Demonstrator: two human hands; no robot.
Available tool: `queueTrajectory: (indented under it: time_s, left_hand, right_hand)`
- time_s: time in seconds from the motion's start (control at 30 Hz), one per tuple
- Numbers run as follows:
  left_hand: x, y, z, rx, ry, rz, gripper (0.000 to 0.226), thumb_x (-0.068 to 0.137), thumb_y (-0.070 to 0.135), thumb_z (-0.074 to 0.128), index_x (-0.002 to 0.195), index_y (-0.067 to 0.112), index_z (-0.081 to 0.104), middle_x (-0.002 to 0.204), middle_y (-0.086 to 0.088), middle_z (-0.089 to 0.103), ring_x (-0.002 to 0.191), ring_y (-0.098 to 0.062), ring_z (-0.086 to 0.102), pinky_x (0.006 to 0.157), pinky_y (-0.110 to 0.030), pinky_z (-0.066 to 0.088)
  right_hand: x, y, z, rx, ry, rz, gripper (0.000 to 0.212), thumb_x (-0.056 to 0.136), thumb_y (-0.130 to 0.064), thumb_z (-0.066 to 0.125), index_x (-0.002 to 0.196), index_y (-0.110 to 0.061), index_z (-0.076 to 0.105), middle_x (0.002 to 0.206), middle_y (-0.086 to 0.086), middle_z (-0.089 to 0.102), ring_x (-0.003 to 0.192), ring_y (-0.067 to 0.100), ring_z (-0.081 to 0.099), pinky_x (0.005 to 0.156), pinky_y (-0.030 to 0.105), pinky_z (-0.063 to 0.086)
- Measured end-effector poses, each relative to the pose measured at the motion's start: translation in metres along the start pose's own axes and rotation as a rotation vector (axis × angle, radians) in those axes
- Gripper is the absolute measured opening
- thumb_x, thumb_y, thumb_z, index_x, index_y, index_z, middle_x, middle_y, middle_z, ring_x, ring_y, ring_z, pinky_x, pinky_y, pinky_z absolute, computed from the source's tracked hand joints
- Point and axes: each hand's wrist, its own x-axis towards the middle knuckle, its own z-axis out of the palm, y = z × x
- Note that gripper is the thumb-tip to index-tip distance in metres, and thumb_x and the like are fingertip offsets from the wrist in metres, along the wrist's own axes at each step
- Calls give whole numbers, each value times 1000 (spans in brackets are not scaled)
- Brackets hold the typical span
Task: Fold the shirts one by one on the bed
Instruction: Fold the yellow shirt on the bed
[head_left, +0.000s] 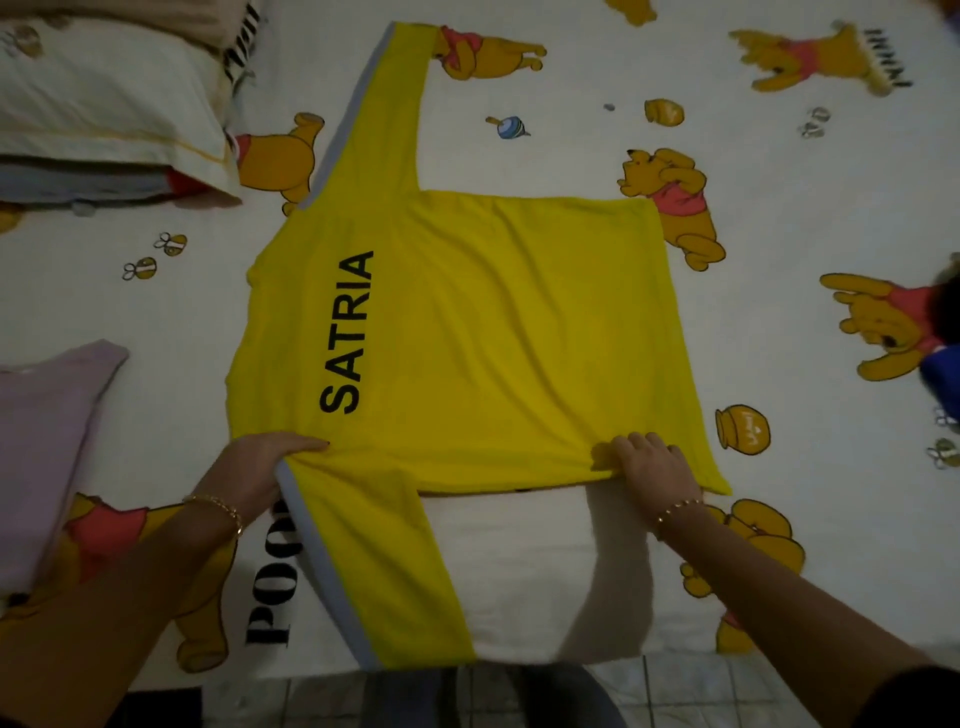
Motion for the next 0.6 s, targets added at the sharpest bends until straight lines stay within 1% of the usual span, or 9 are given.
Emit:
queueTrajectory:
  time_s: [0.03, 0.07, 0.1, 0.2, 0.3, 0.37, 0.43, 0.53, 0.6]
  left_hand:
    - [13, 1, -3, -7, 69, -9, 51, 81, -7, 67, 91, 43, 71, 117, -15, 64, 103, -33, 61, 92, -42, 49]
    - [23, 5, -6, -17, 142, -38, 54, 82, -13, 61, 88, 39, 72, 115, -16, 64, 99, -34, 61, 88, -40, 50]
    - [36, 12, -9, -10, 192, -50, 50, 84, -15, 56, 90, 32, 72, 113, -16, 64, 97, -34, 61, 85, -36, 50]
    - [75, 35, -23, -9, 287, -53, 35, 88, -12, 51, 96, 16, 70, 110, -22, 65, 94, -38, 61, 80, -33, 47]
    - [114, 39, -36, -16, 343, -81, 28, 89, -9, 50, 99, 6, 70, 111, -27, 63, 99, -43, 58, 84, -39, 46]
    - [134, 40, -41, -22, 372, -112, 28, 88, -10, 49, 101, 4, 70, 109, -27, 63, 99, -43, 58, 83, -37, 45]
    - [147, 36, -41, -10, 393, -120, 34, 85, -13, 46, 105, 4, 67, 108, -23, 64, 99, -39, 59, 80, -36, 45]
    - [157, 23, -39, 48, 368, -194, 38, 81, -8, 50, 114, 8, 58, 110, -18, 59, 102, -38, 55, 84, -45, 46]
    - [157, 17, -38, 73, 358, -218, 34, 80, 0, 56, 111, 12, 59, 105, -13, 58, 97, -36, 56, 82, -45, 47]
  right_hand:
    - [13, 2, -10, 6, 11, 17, 28, 98, -15, 39, 124, -13, 48, 125, 11, 52, 118, 30, 45, 91, 39, 38]
    - [24, 3, -19, 8, 29, 30, 26, 98, -16, 39, 122, -12, 47, 125, 11, 51, 117, 30, 45, 91, 39, 38]
    - [38, 5, -29, 2, 51, 43, 25, 97, -15, 40, 120, -12, 47, 124, 11, 52, 117, 30, 46, 89, 40, 39]
    - [79, 12, -53, -41, 81, 88, 25, 95, -11, 41, 120, -9, 46, 124, 14, 52, 117, 32, 45, 89, 41, 39]
    - [119, 17, -68, -42, 90, 142, 25, 95, -8, 43, 119, -6, 46, 123, 17, 50, 118, 34, 44, 90, 43, 38]
    - [140, 20, -73, -14, 108, 173, 24, 94, -7, 44, 118, -5, 47, 121, 18, 50, 117, 35, 43, 89, 44, 38]
    - [153, 20, -73, 39, 149, 198, 24, 93, -6, 44, 117, -3, 48, 120, 20, 50, 116, 36, 44, 88, 45, 39]
    - [161, 9, -69, 89, 186, 213, 28, 89, -6, 49, 117, -4, 48, 117, 20, 50, 112, 37, 45, 88, 46, 38]
    - [164, -3, -66, 126, 217, 190, 28, 87, -6, 50, 114, -5, 52, 114, 19, 51, 108, 37, 47, 91, 48, 36]
